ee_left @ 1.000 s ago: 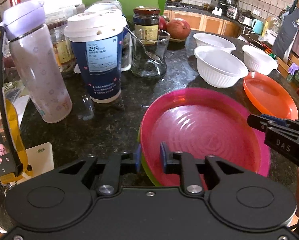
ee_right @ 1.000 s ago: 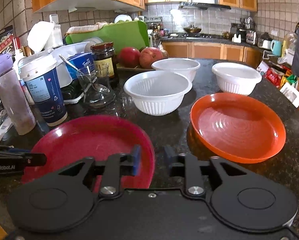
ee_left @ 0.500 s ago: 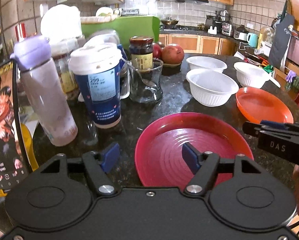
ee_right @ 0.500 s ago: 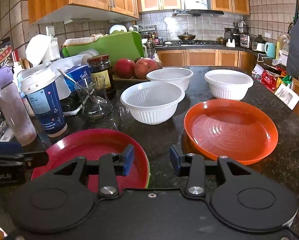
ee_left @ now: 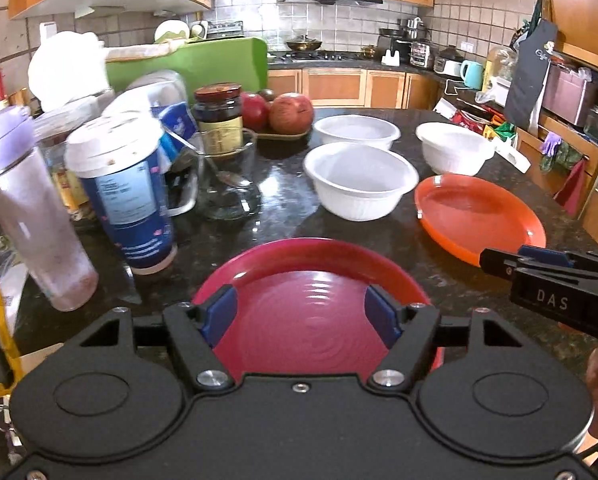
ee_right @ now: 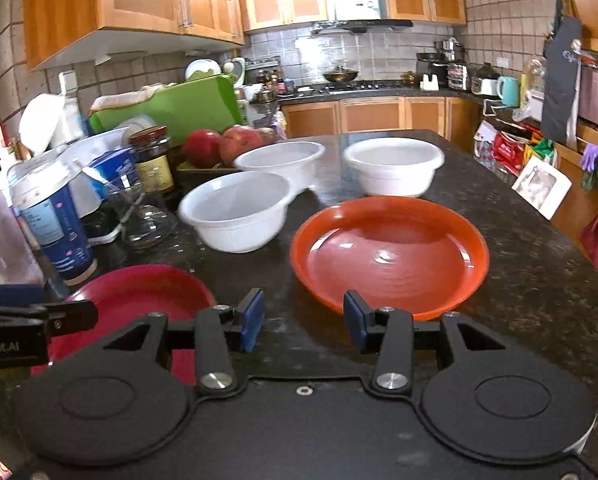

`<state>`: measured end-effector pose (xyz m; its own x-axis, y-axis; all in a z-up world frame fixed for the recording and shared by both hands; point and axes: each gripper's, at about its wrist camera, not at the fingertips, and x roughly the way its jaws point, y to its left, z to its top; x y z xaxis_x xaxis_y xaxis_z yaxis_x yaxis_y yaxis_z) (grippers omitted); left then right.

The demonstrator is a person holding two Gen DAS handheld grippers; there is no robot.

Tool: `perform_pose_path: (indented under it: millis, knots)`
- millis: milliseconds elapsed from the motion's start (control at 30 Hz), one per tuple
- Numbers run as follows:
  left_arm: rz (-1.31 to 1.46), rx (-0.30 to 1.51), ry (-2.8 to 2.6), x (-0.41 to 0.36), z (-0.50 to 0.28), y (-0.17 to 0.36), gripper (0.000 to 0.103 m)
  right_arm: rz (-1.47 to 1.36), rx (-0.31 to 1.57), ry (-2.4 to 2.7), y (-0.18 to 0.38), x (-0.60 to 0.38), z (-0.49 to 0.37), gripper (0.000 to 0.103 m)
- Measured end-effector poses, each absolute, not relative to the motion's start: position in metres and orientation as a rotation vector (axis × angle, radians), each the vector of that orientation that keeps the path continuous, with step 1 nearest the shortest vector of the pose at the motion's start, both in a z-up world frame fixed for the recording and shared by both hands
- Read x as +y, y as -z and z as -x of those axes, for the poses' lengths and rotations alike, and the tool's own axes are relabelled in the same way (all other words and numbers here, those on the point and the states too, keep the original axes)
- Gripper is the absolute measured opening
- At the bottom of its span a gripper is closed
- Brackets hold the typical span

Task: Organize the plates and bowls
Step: 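Open the left gripper to release the pink plate, then move the open left gripper to the rim of the orange plate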

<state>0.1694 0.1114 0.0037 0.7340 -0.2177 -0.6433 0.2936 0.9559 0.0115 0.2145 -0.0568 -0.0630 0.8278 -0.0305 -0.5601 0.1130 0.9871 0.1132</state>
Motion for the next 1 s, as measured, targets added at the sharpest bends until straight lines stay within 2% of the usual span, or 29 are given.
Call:
perform_pose_path:
  millis: [567, 1000]
  knots:
    - [-0.033, 0.748, 0.221, 0.0, -0.199, 0.003, 0.073, -0.092, 0.544, 0.065, 0.061, -0.183, -0.236, 0.046]
    - [-0.03, 0.766, 0.081, -0.056, -0.212, 0.021, 0.072, -0.131, 0.663, -0.105, 0.081, -0.238, -0.288, 0.046]
